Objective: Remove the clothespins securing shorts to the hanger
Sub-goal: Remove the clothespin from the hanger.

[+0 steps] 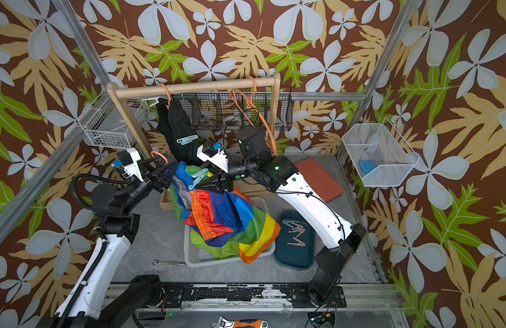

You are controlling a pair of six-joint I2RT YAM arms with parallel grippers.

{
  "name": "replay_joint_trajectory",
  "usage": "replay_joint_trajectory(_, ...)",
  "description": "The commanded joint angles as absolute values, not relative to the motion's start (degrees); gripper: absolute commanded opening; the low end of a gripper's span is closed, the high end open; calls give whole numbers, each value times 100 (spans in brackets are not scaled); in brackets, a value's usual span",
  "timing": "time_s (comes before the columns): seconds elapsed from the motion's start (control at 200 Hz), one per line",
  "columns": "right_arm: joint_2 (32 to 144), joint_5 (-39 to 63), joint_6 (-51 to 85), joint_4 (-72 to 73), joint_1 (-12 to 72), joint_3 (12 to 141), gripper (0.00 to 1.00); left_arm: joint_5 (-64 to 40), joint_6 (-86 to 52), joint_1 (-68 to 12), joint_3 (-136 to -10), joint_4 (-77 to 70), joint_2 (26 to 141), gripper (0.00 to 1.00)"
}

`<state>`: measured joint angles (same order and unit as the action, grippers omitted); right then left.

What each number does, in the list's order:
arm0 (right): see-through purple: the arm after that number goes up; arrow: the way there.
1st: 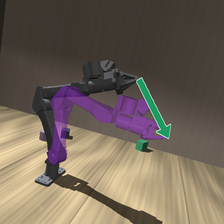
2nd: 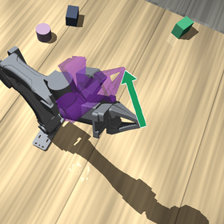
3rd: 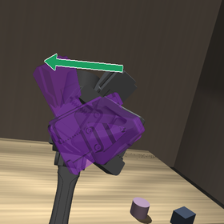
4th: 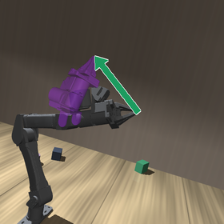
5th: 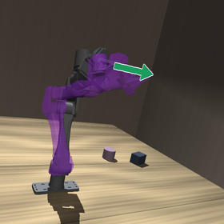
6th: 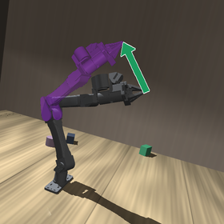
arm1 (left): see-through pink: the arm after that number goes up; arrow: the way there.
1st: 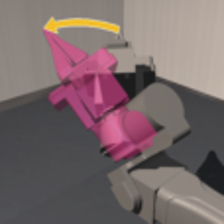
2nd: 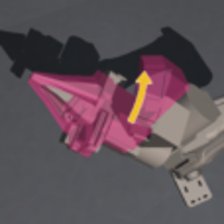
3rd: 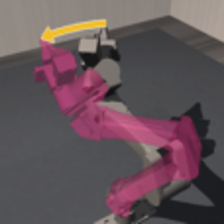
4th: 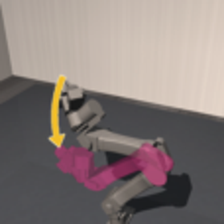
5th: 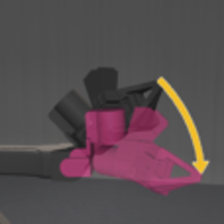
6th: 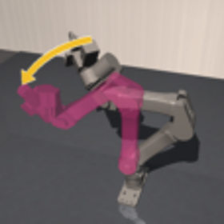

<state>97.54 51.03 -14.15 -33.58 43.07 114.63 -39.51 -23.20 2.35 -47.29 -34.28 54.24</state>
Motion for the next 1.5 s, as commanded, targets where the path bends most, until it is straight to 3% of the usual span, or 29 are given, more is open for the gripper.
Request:
replay_joint_trajectory(0.0,9772,5257,-1483,-3168,4349,11561,0,-4025,-2299,253,-4788,-3639,5443,58)
replay_joint_trajectory(0.13,9821,5266,-1492,-3198,4370,11628,0,-4033,-2261,255,-4804,-3607,5441,43)
replay_joint_trajectory(0.285,9861,5209,-1520,-3229,4373,11605,0,-4039,-2224,255,-4847,-3526,5449,6)
replay_joint_trajectory(0.39,9861,5126,-1574,-3233,4374,11531,0,-3992,-2207,253,-4856,-3474,5450,0)
replay_joint_trajectory(0.606,9826,4532,-1692,-3068,4319,11215,0,-3638,-1938,250,-4913,-3074,5372,0)
replay_joint_trajectory(0.771,9637,3583,-1686,-2685,4305,10882,48,-3215,-1764,253,-4998,-2732,5372,0)
replay_joint_trajectory(1.096,7742,482,-1935,-1519,4337,8978,78,-2403,-1340,-58,-5233,-1935,5561,0)
replay_joint_trajectory(1.321,6882,-117,-2086,-1511,4428,8199,84,-1901,-1194,-545,-5324,-1605,5854,0)
replay_joint_trajectory(1.496,6706,-692,-2860,-1493,5011,7850,84,-1717,-1104,-807,-5406,-1373,5950,0)
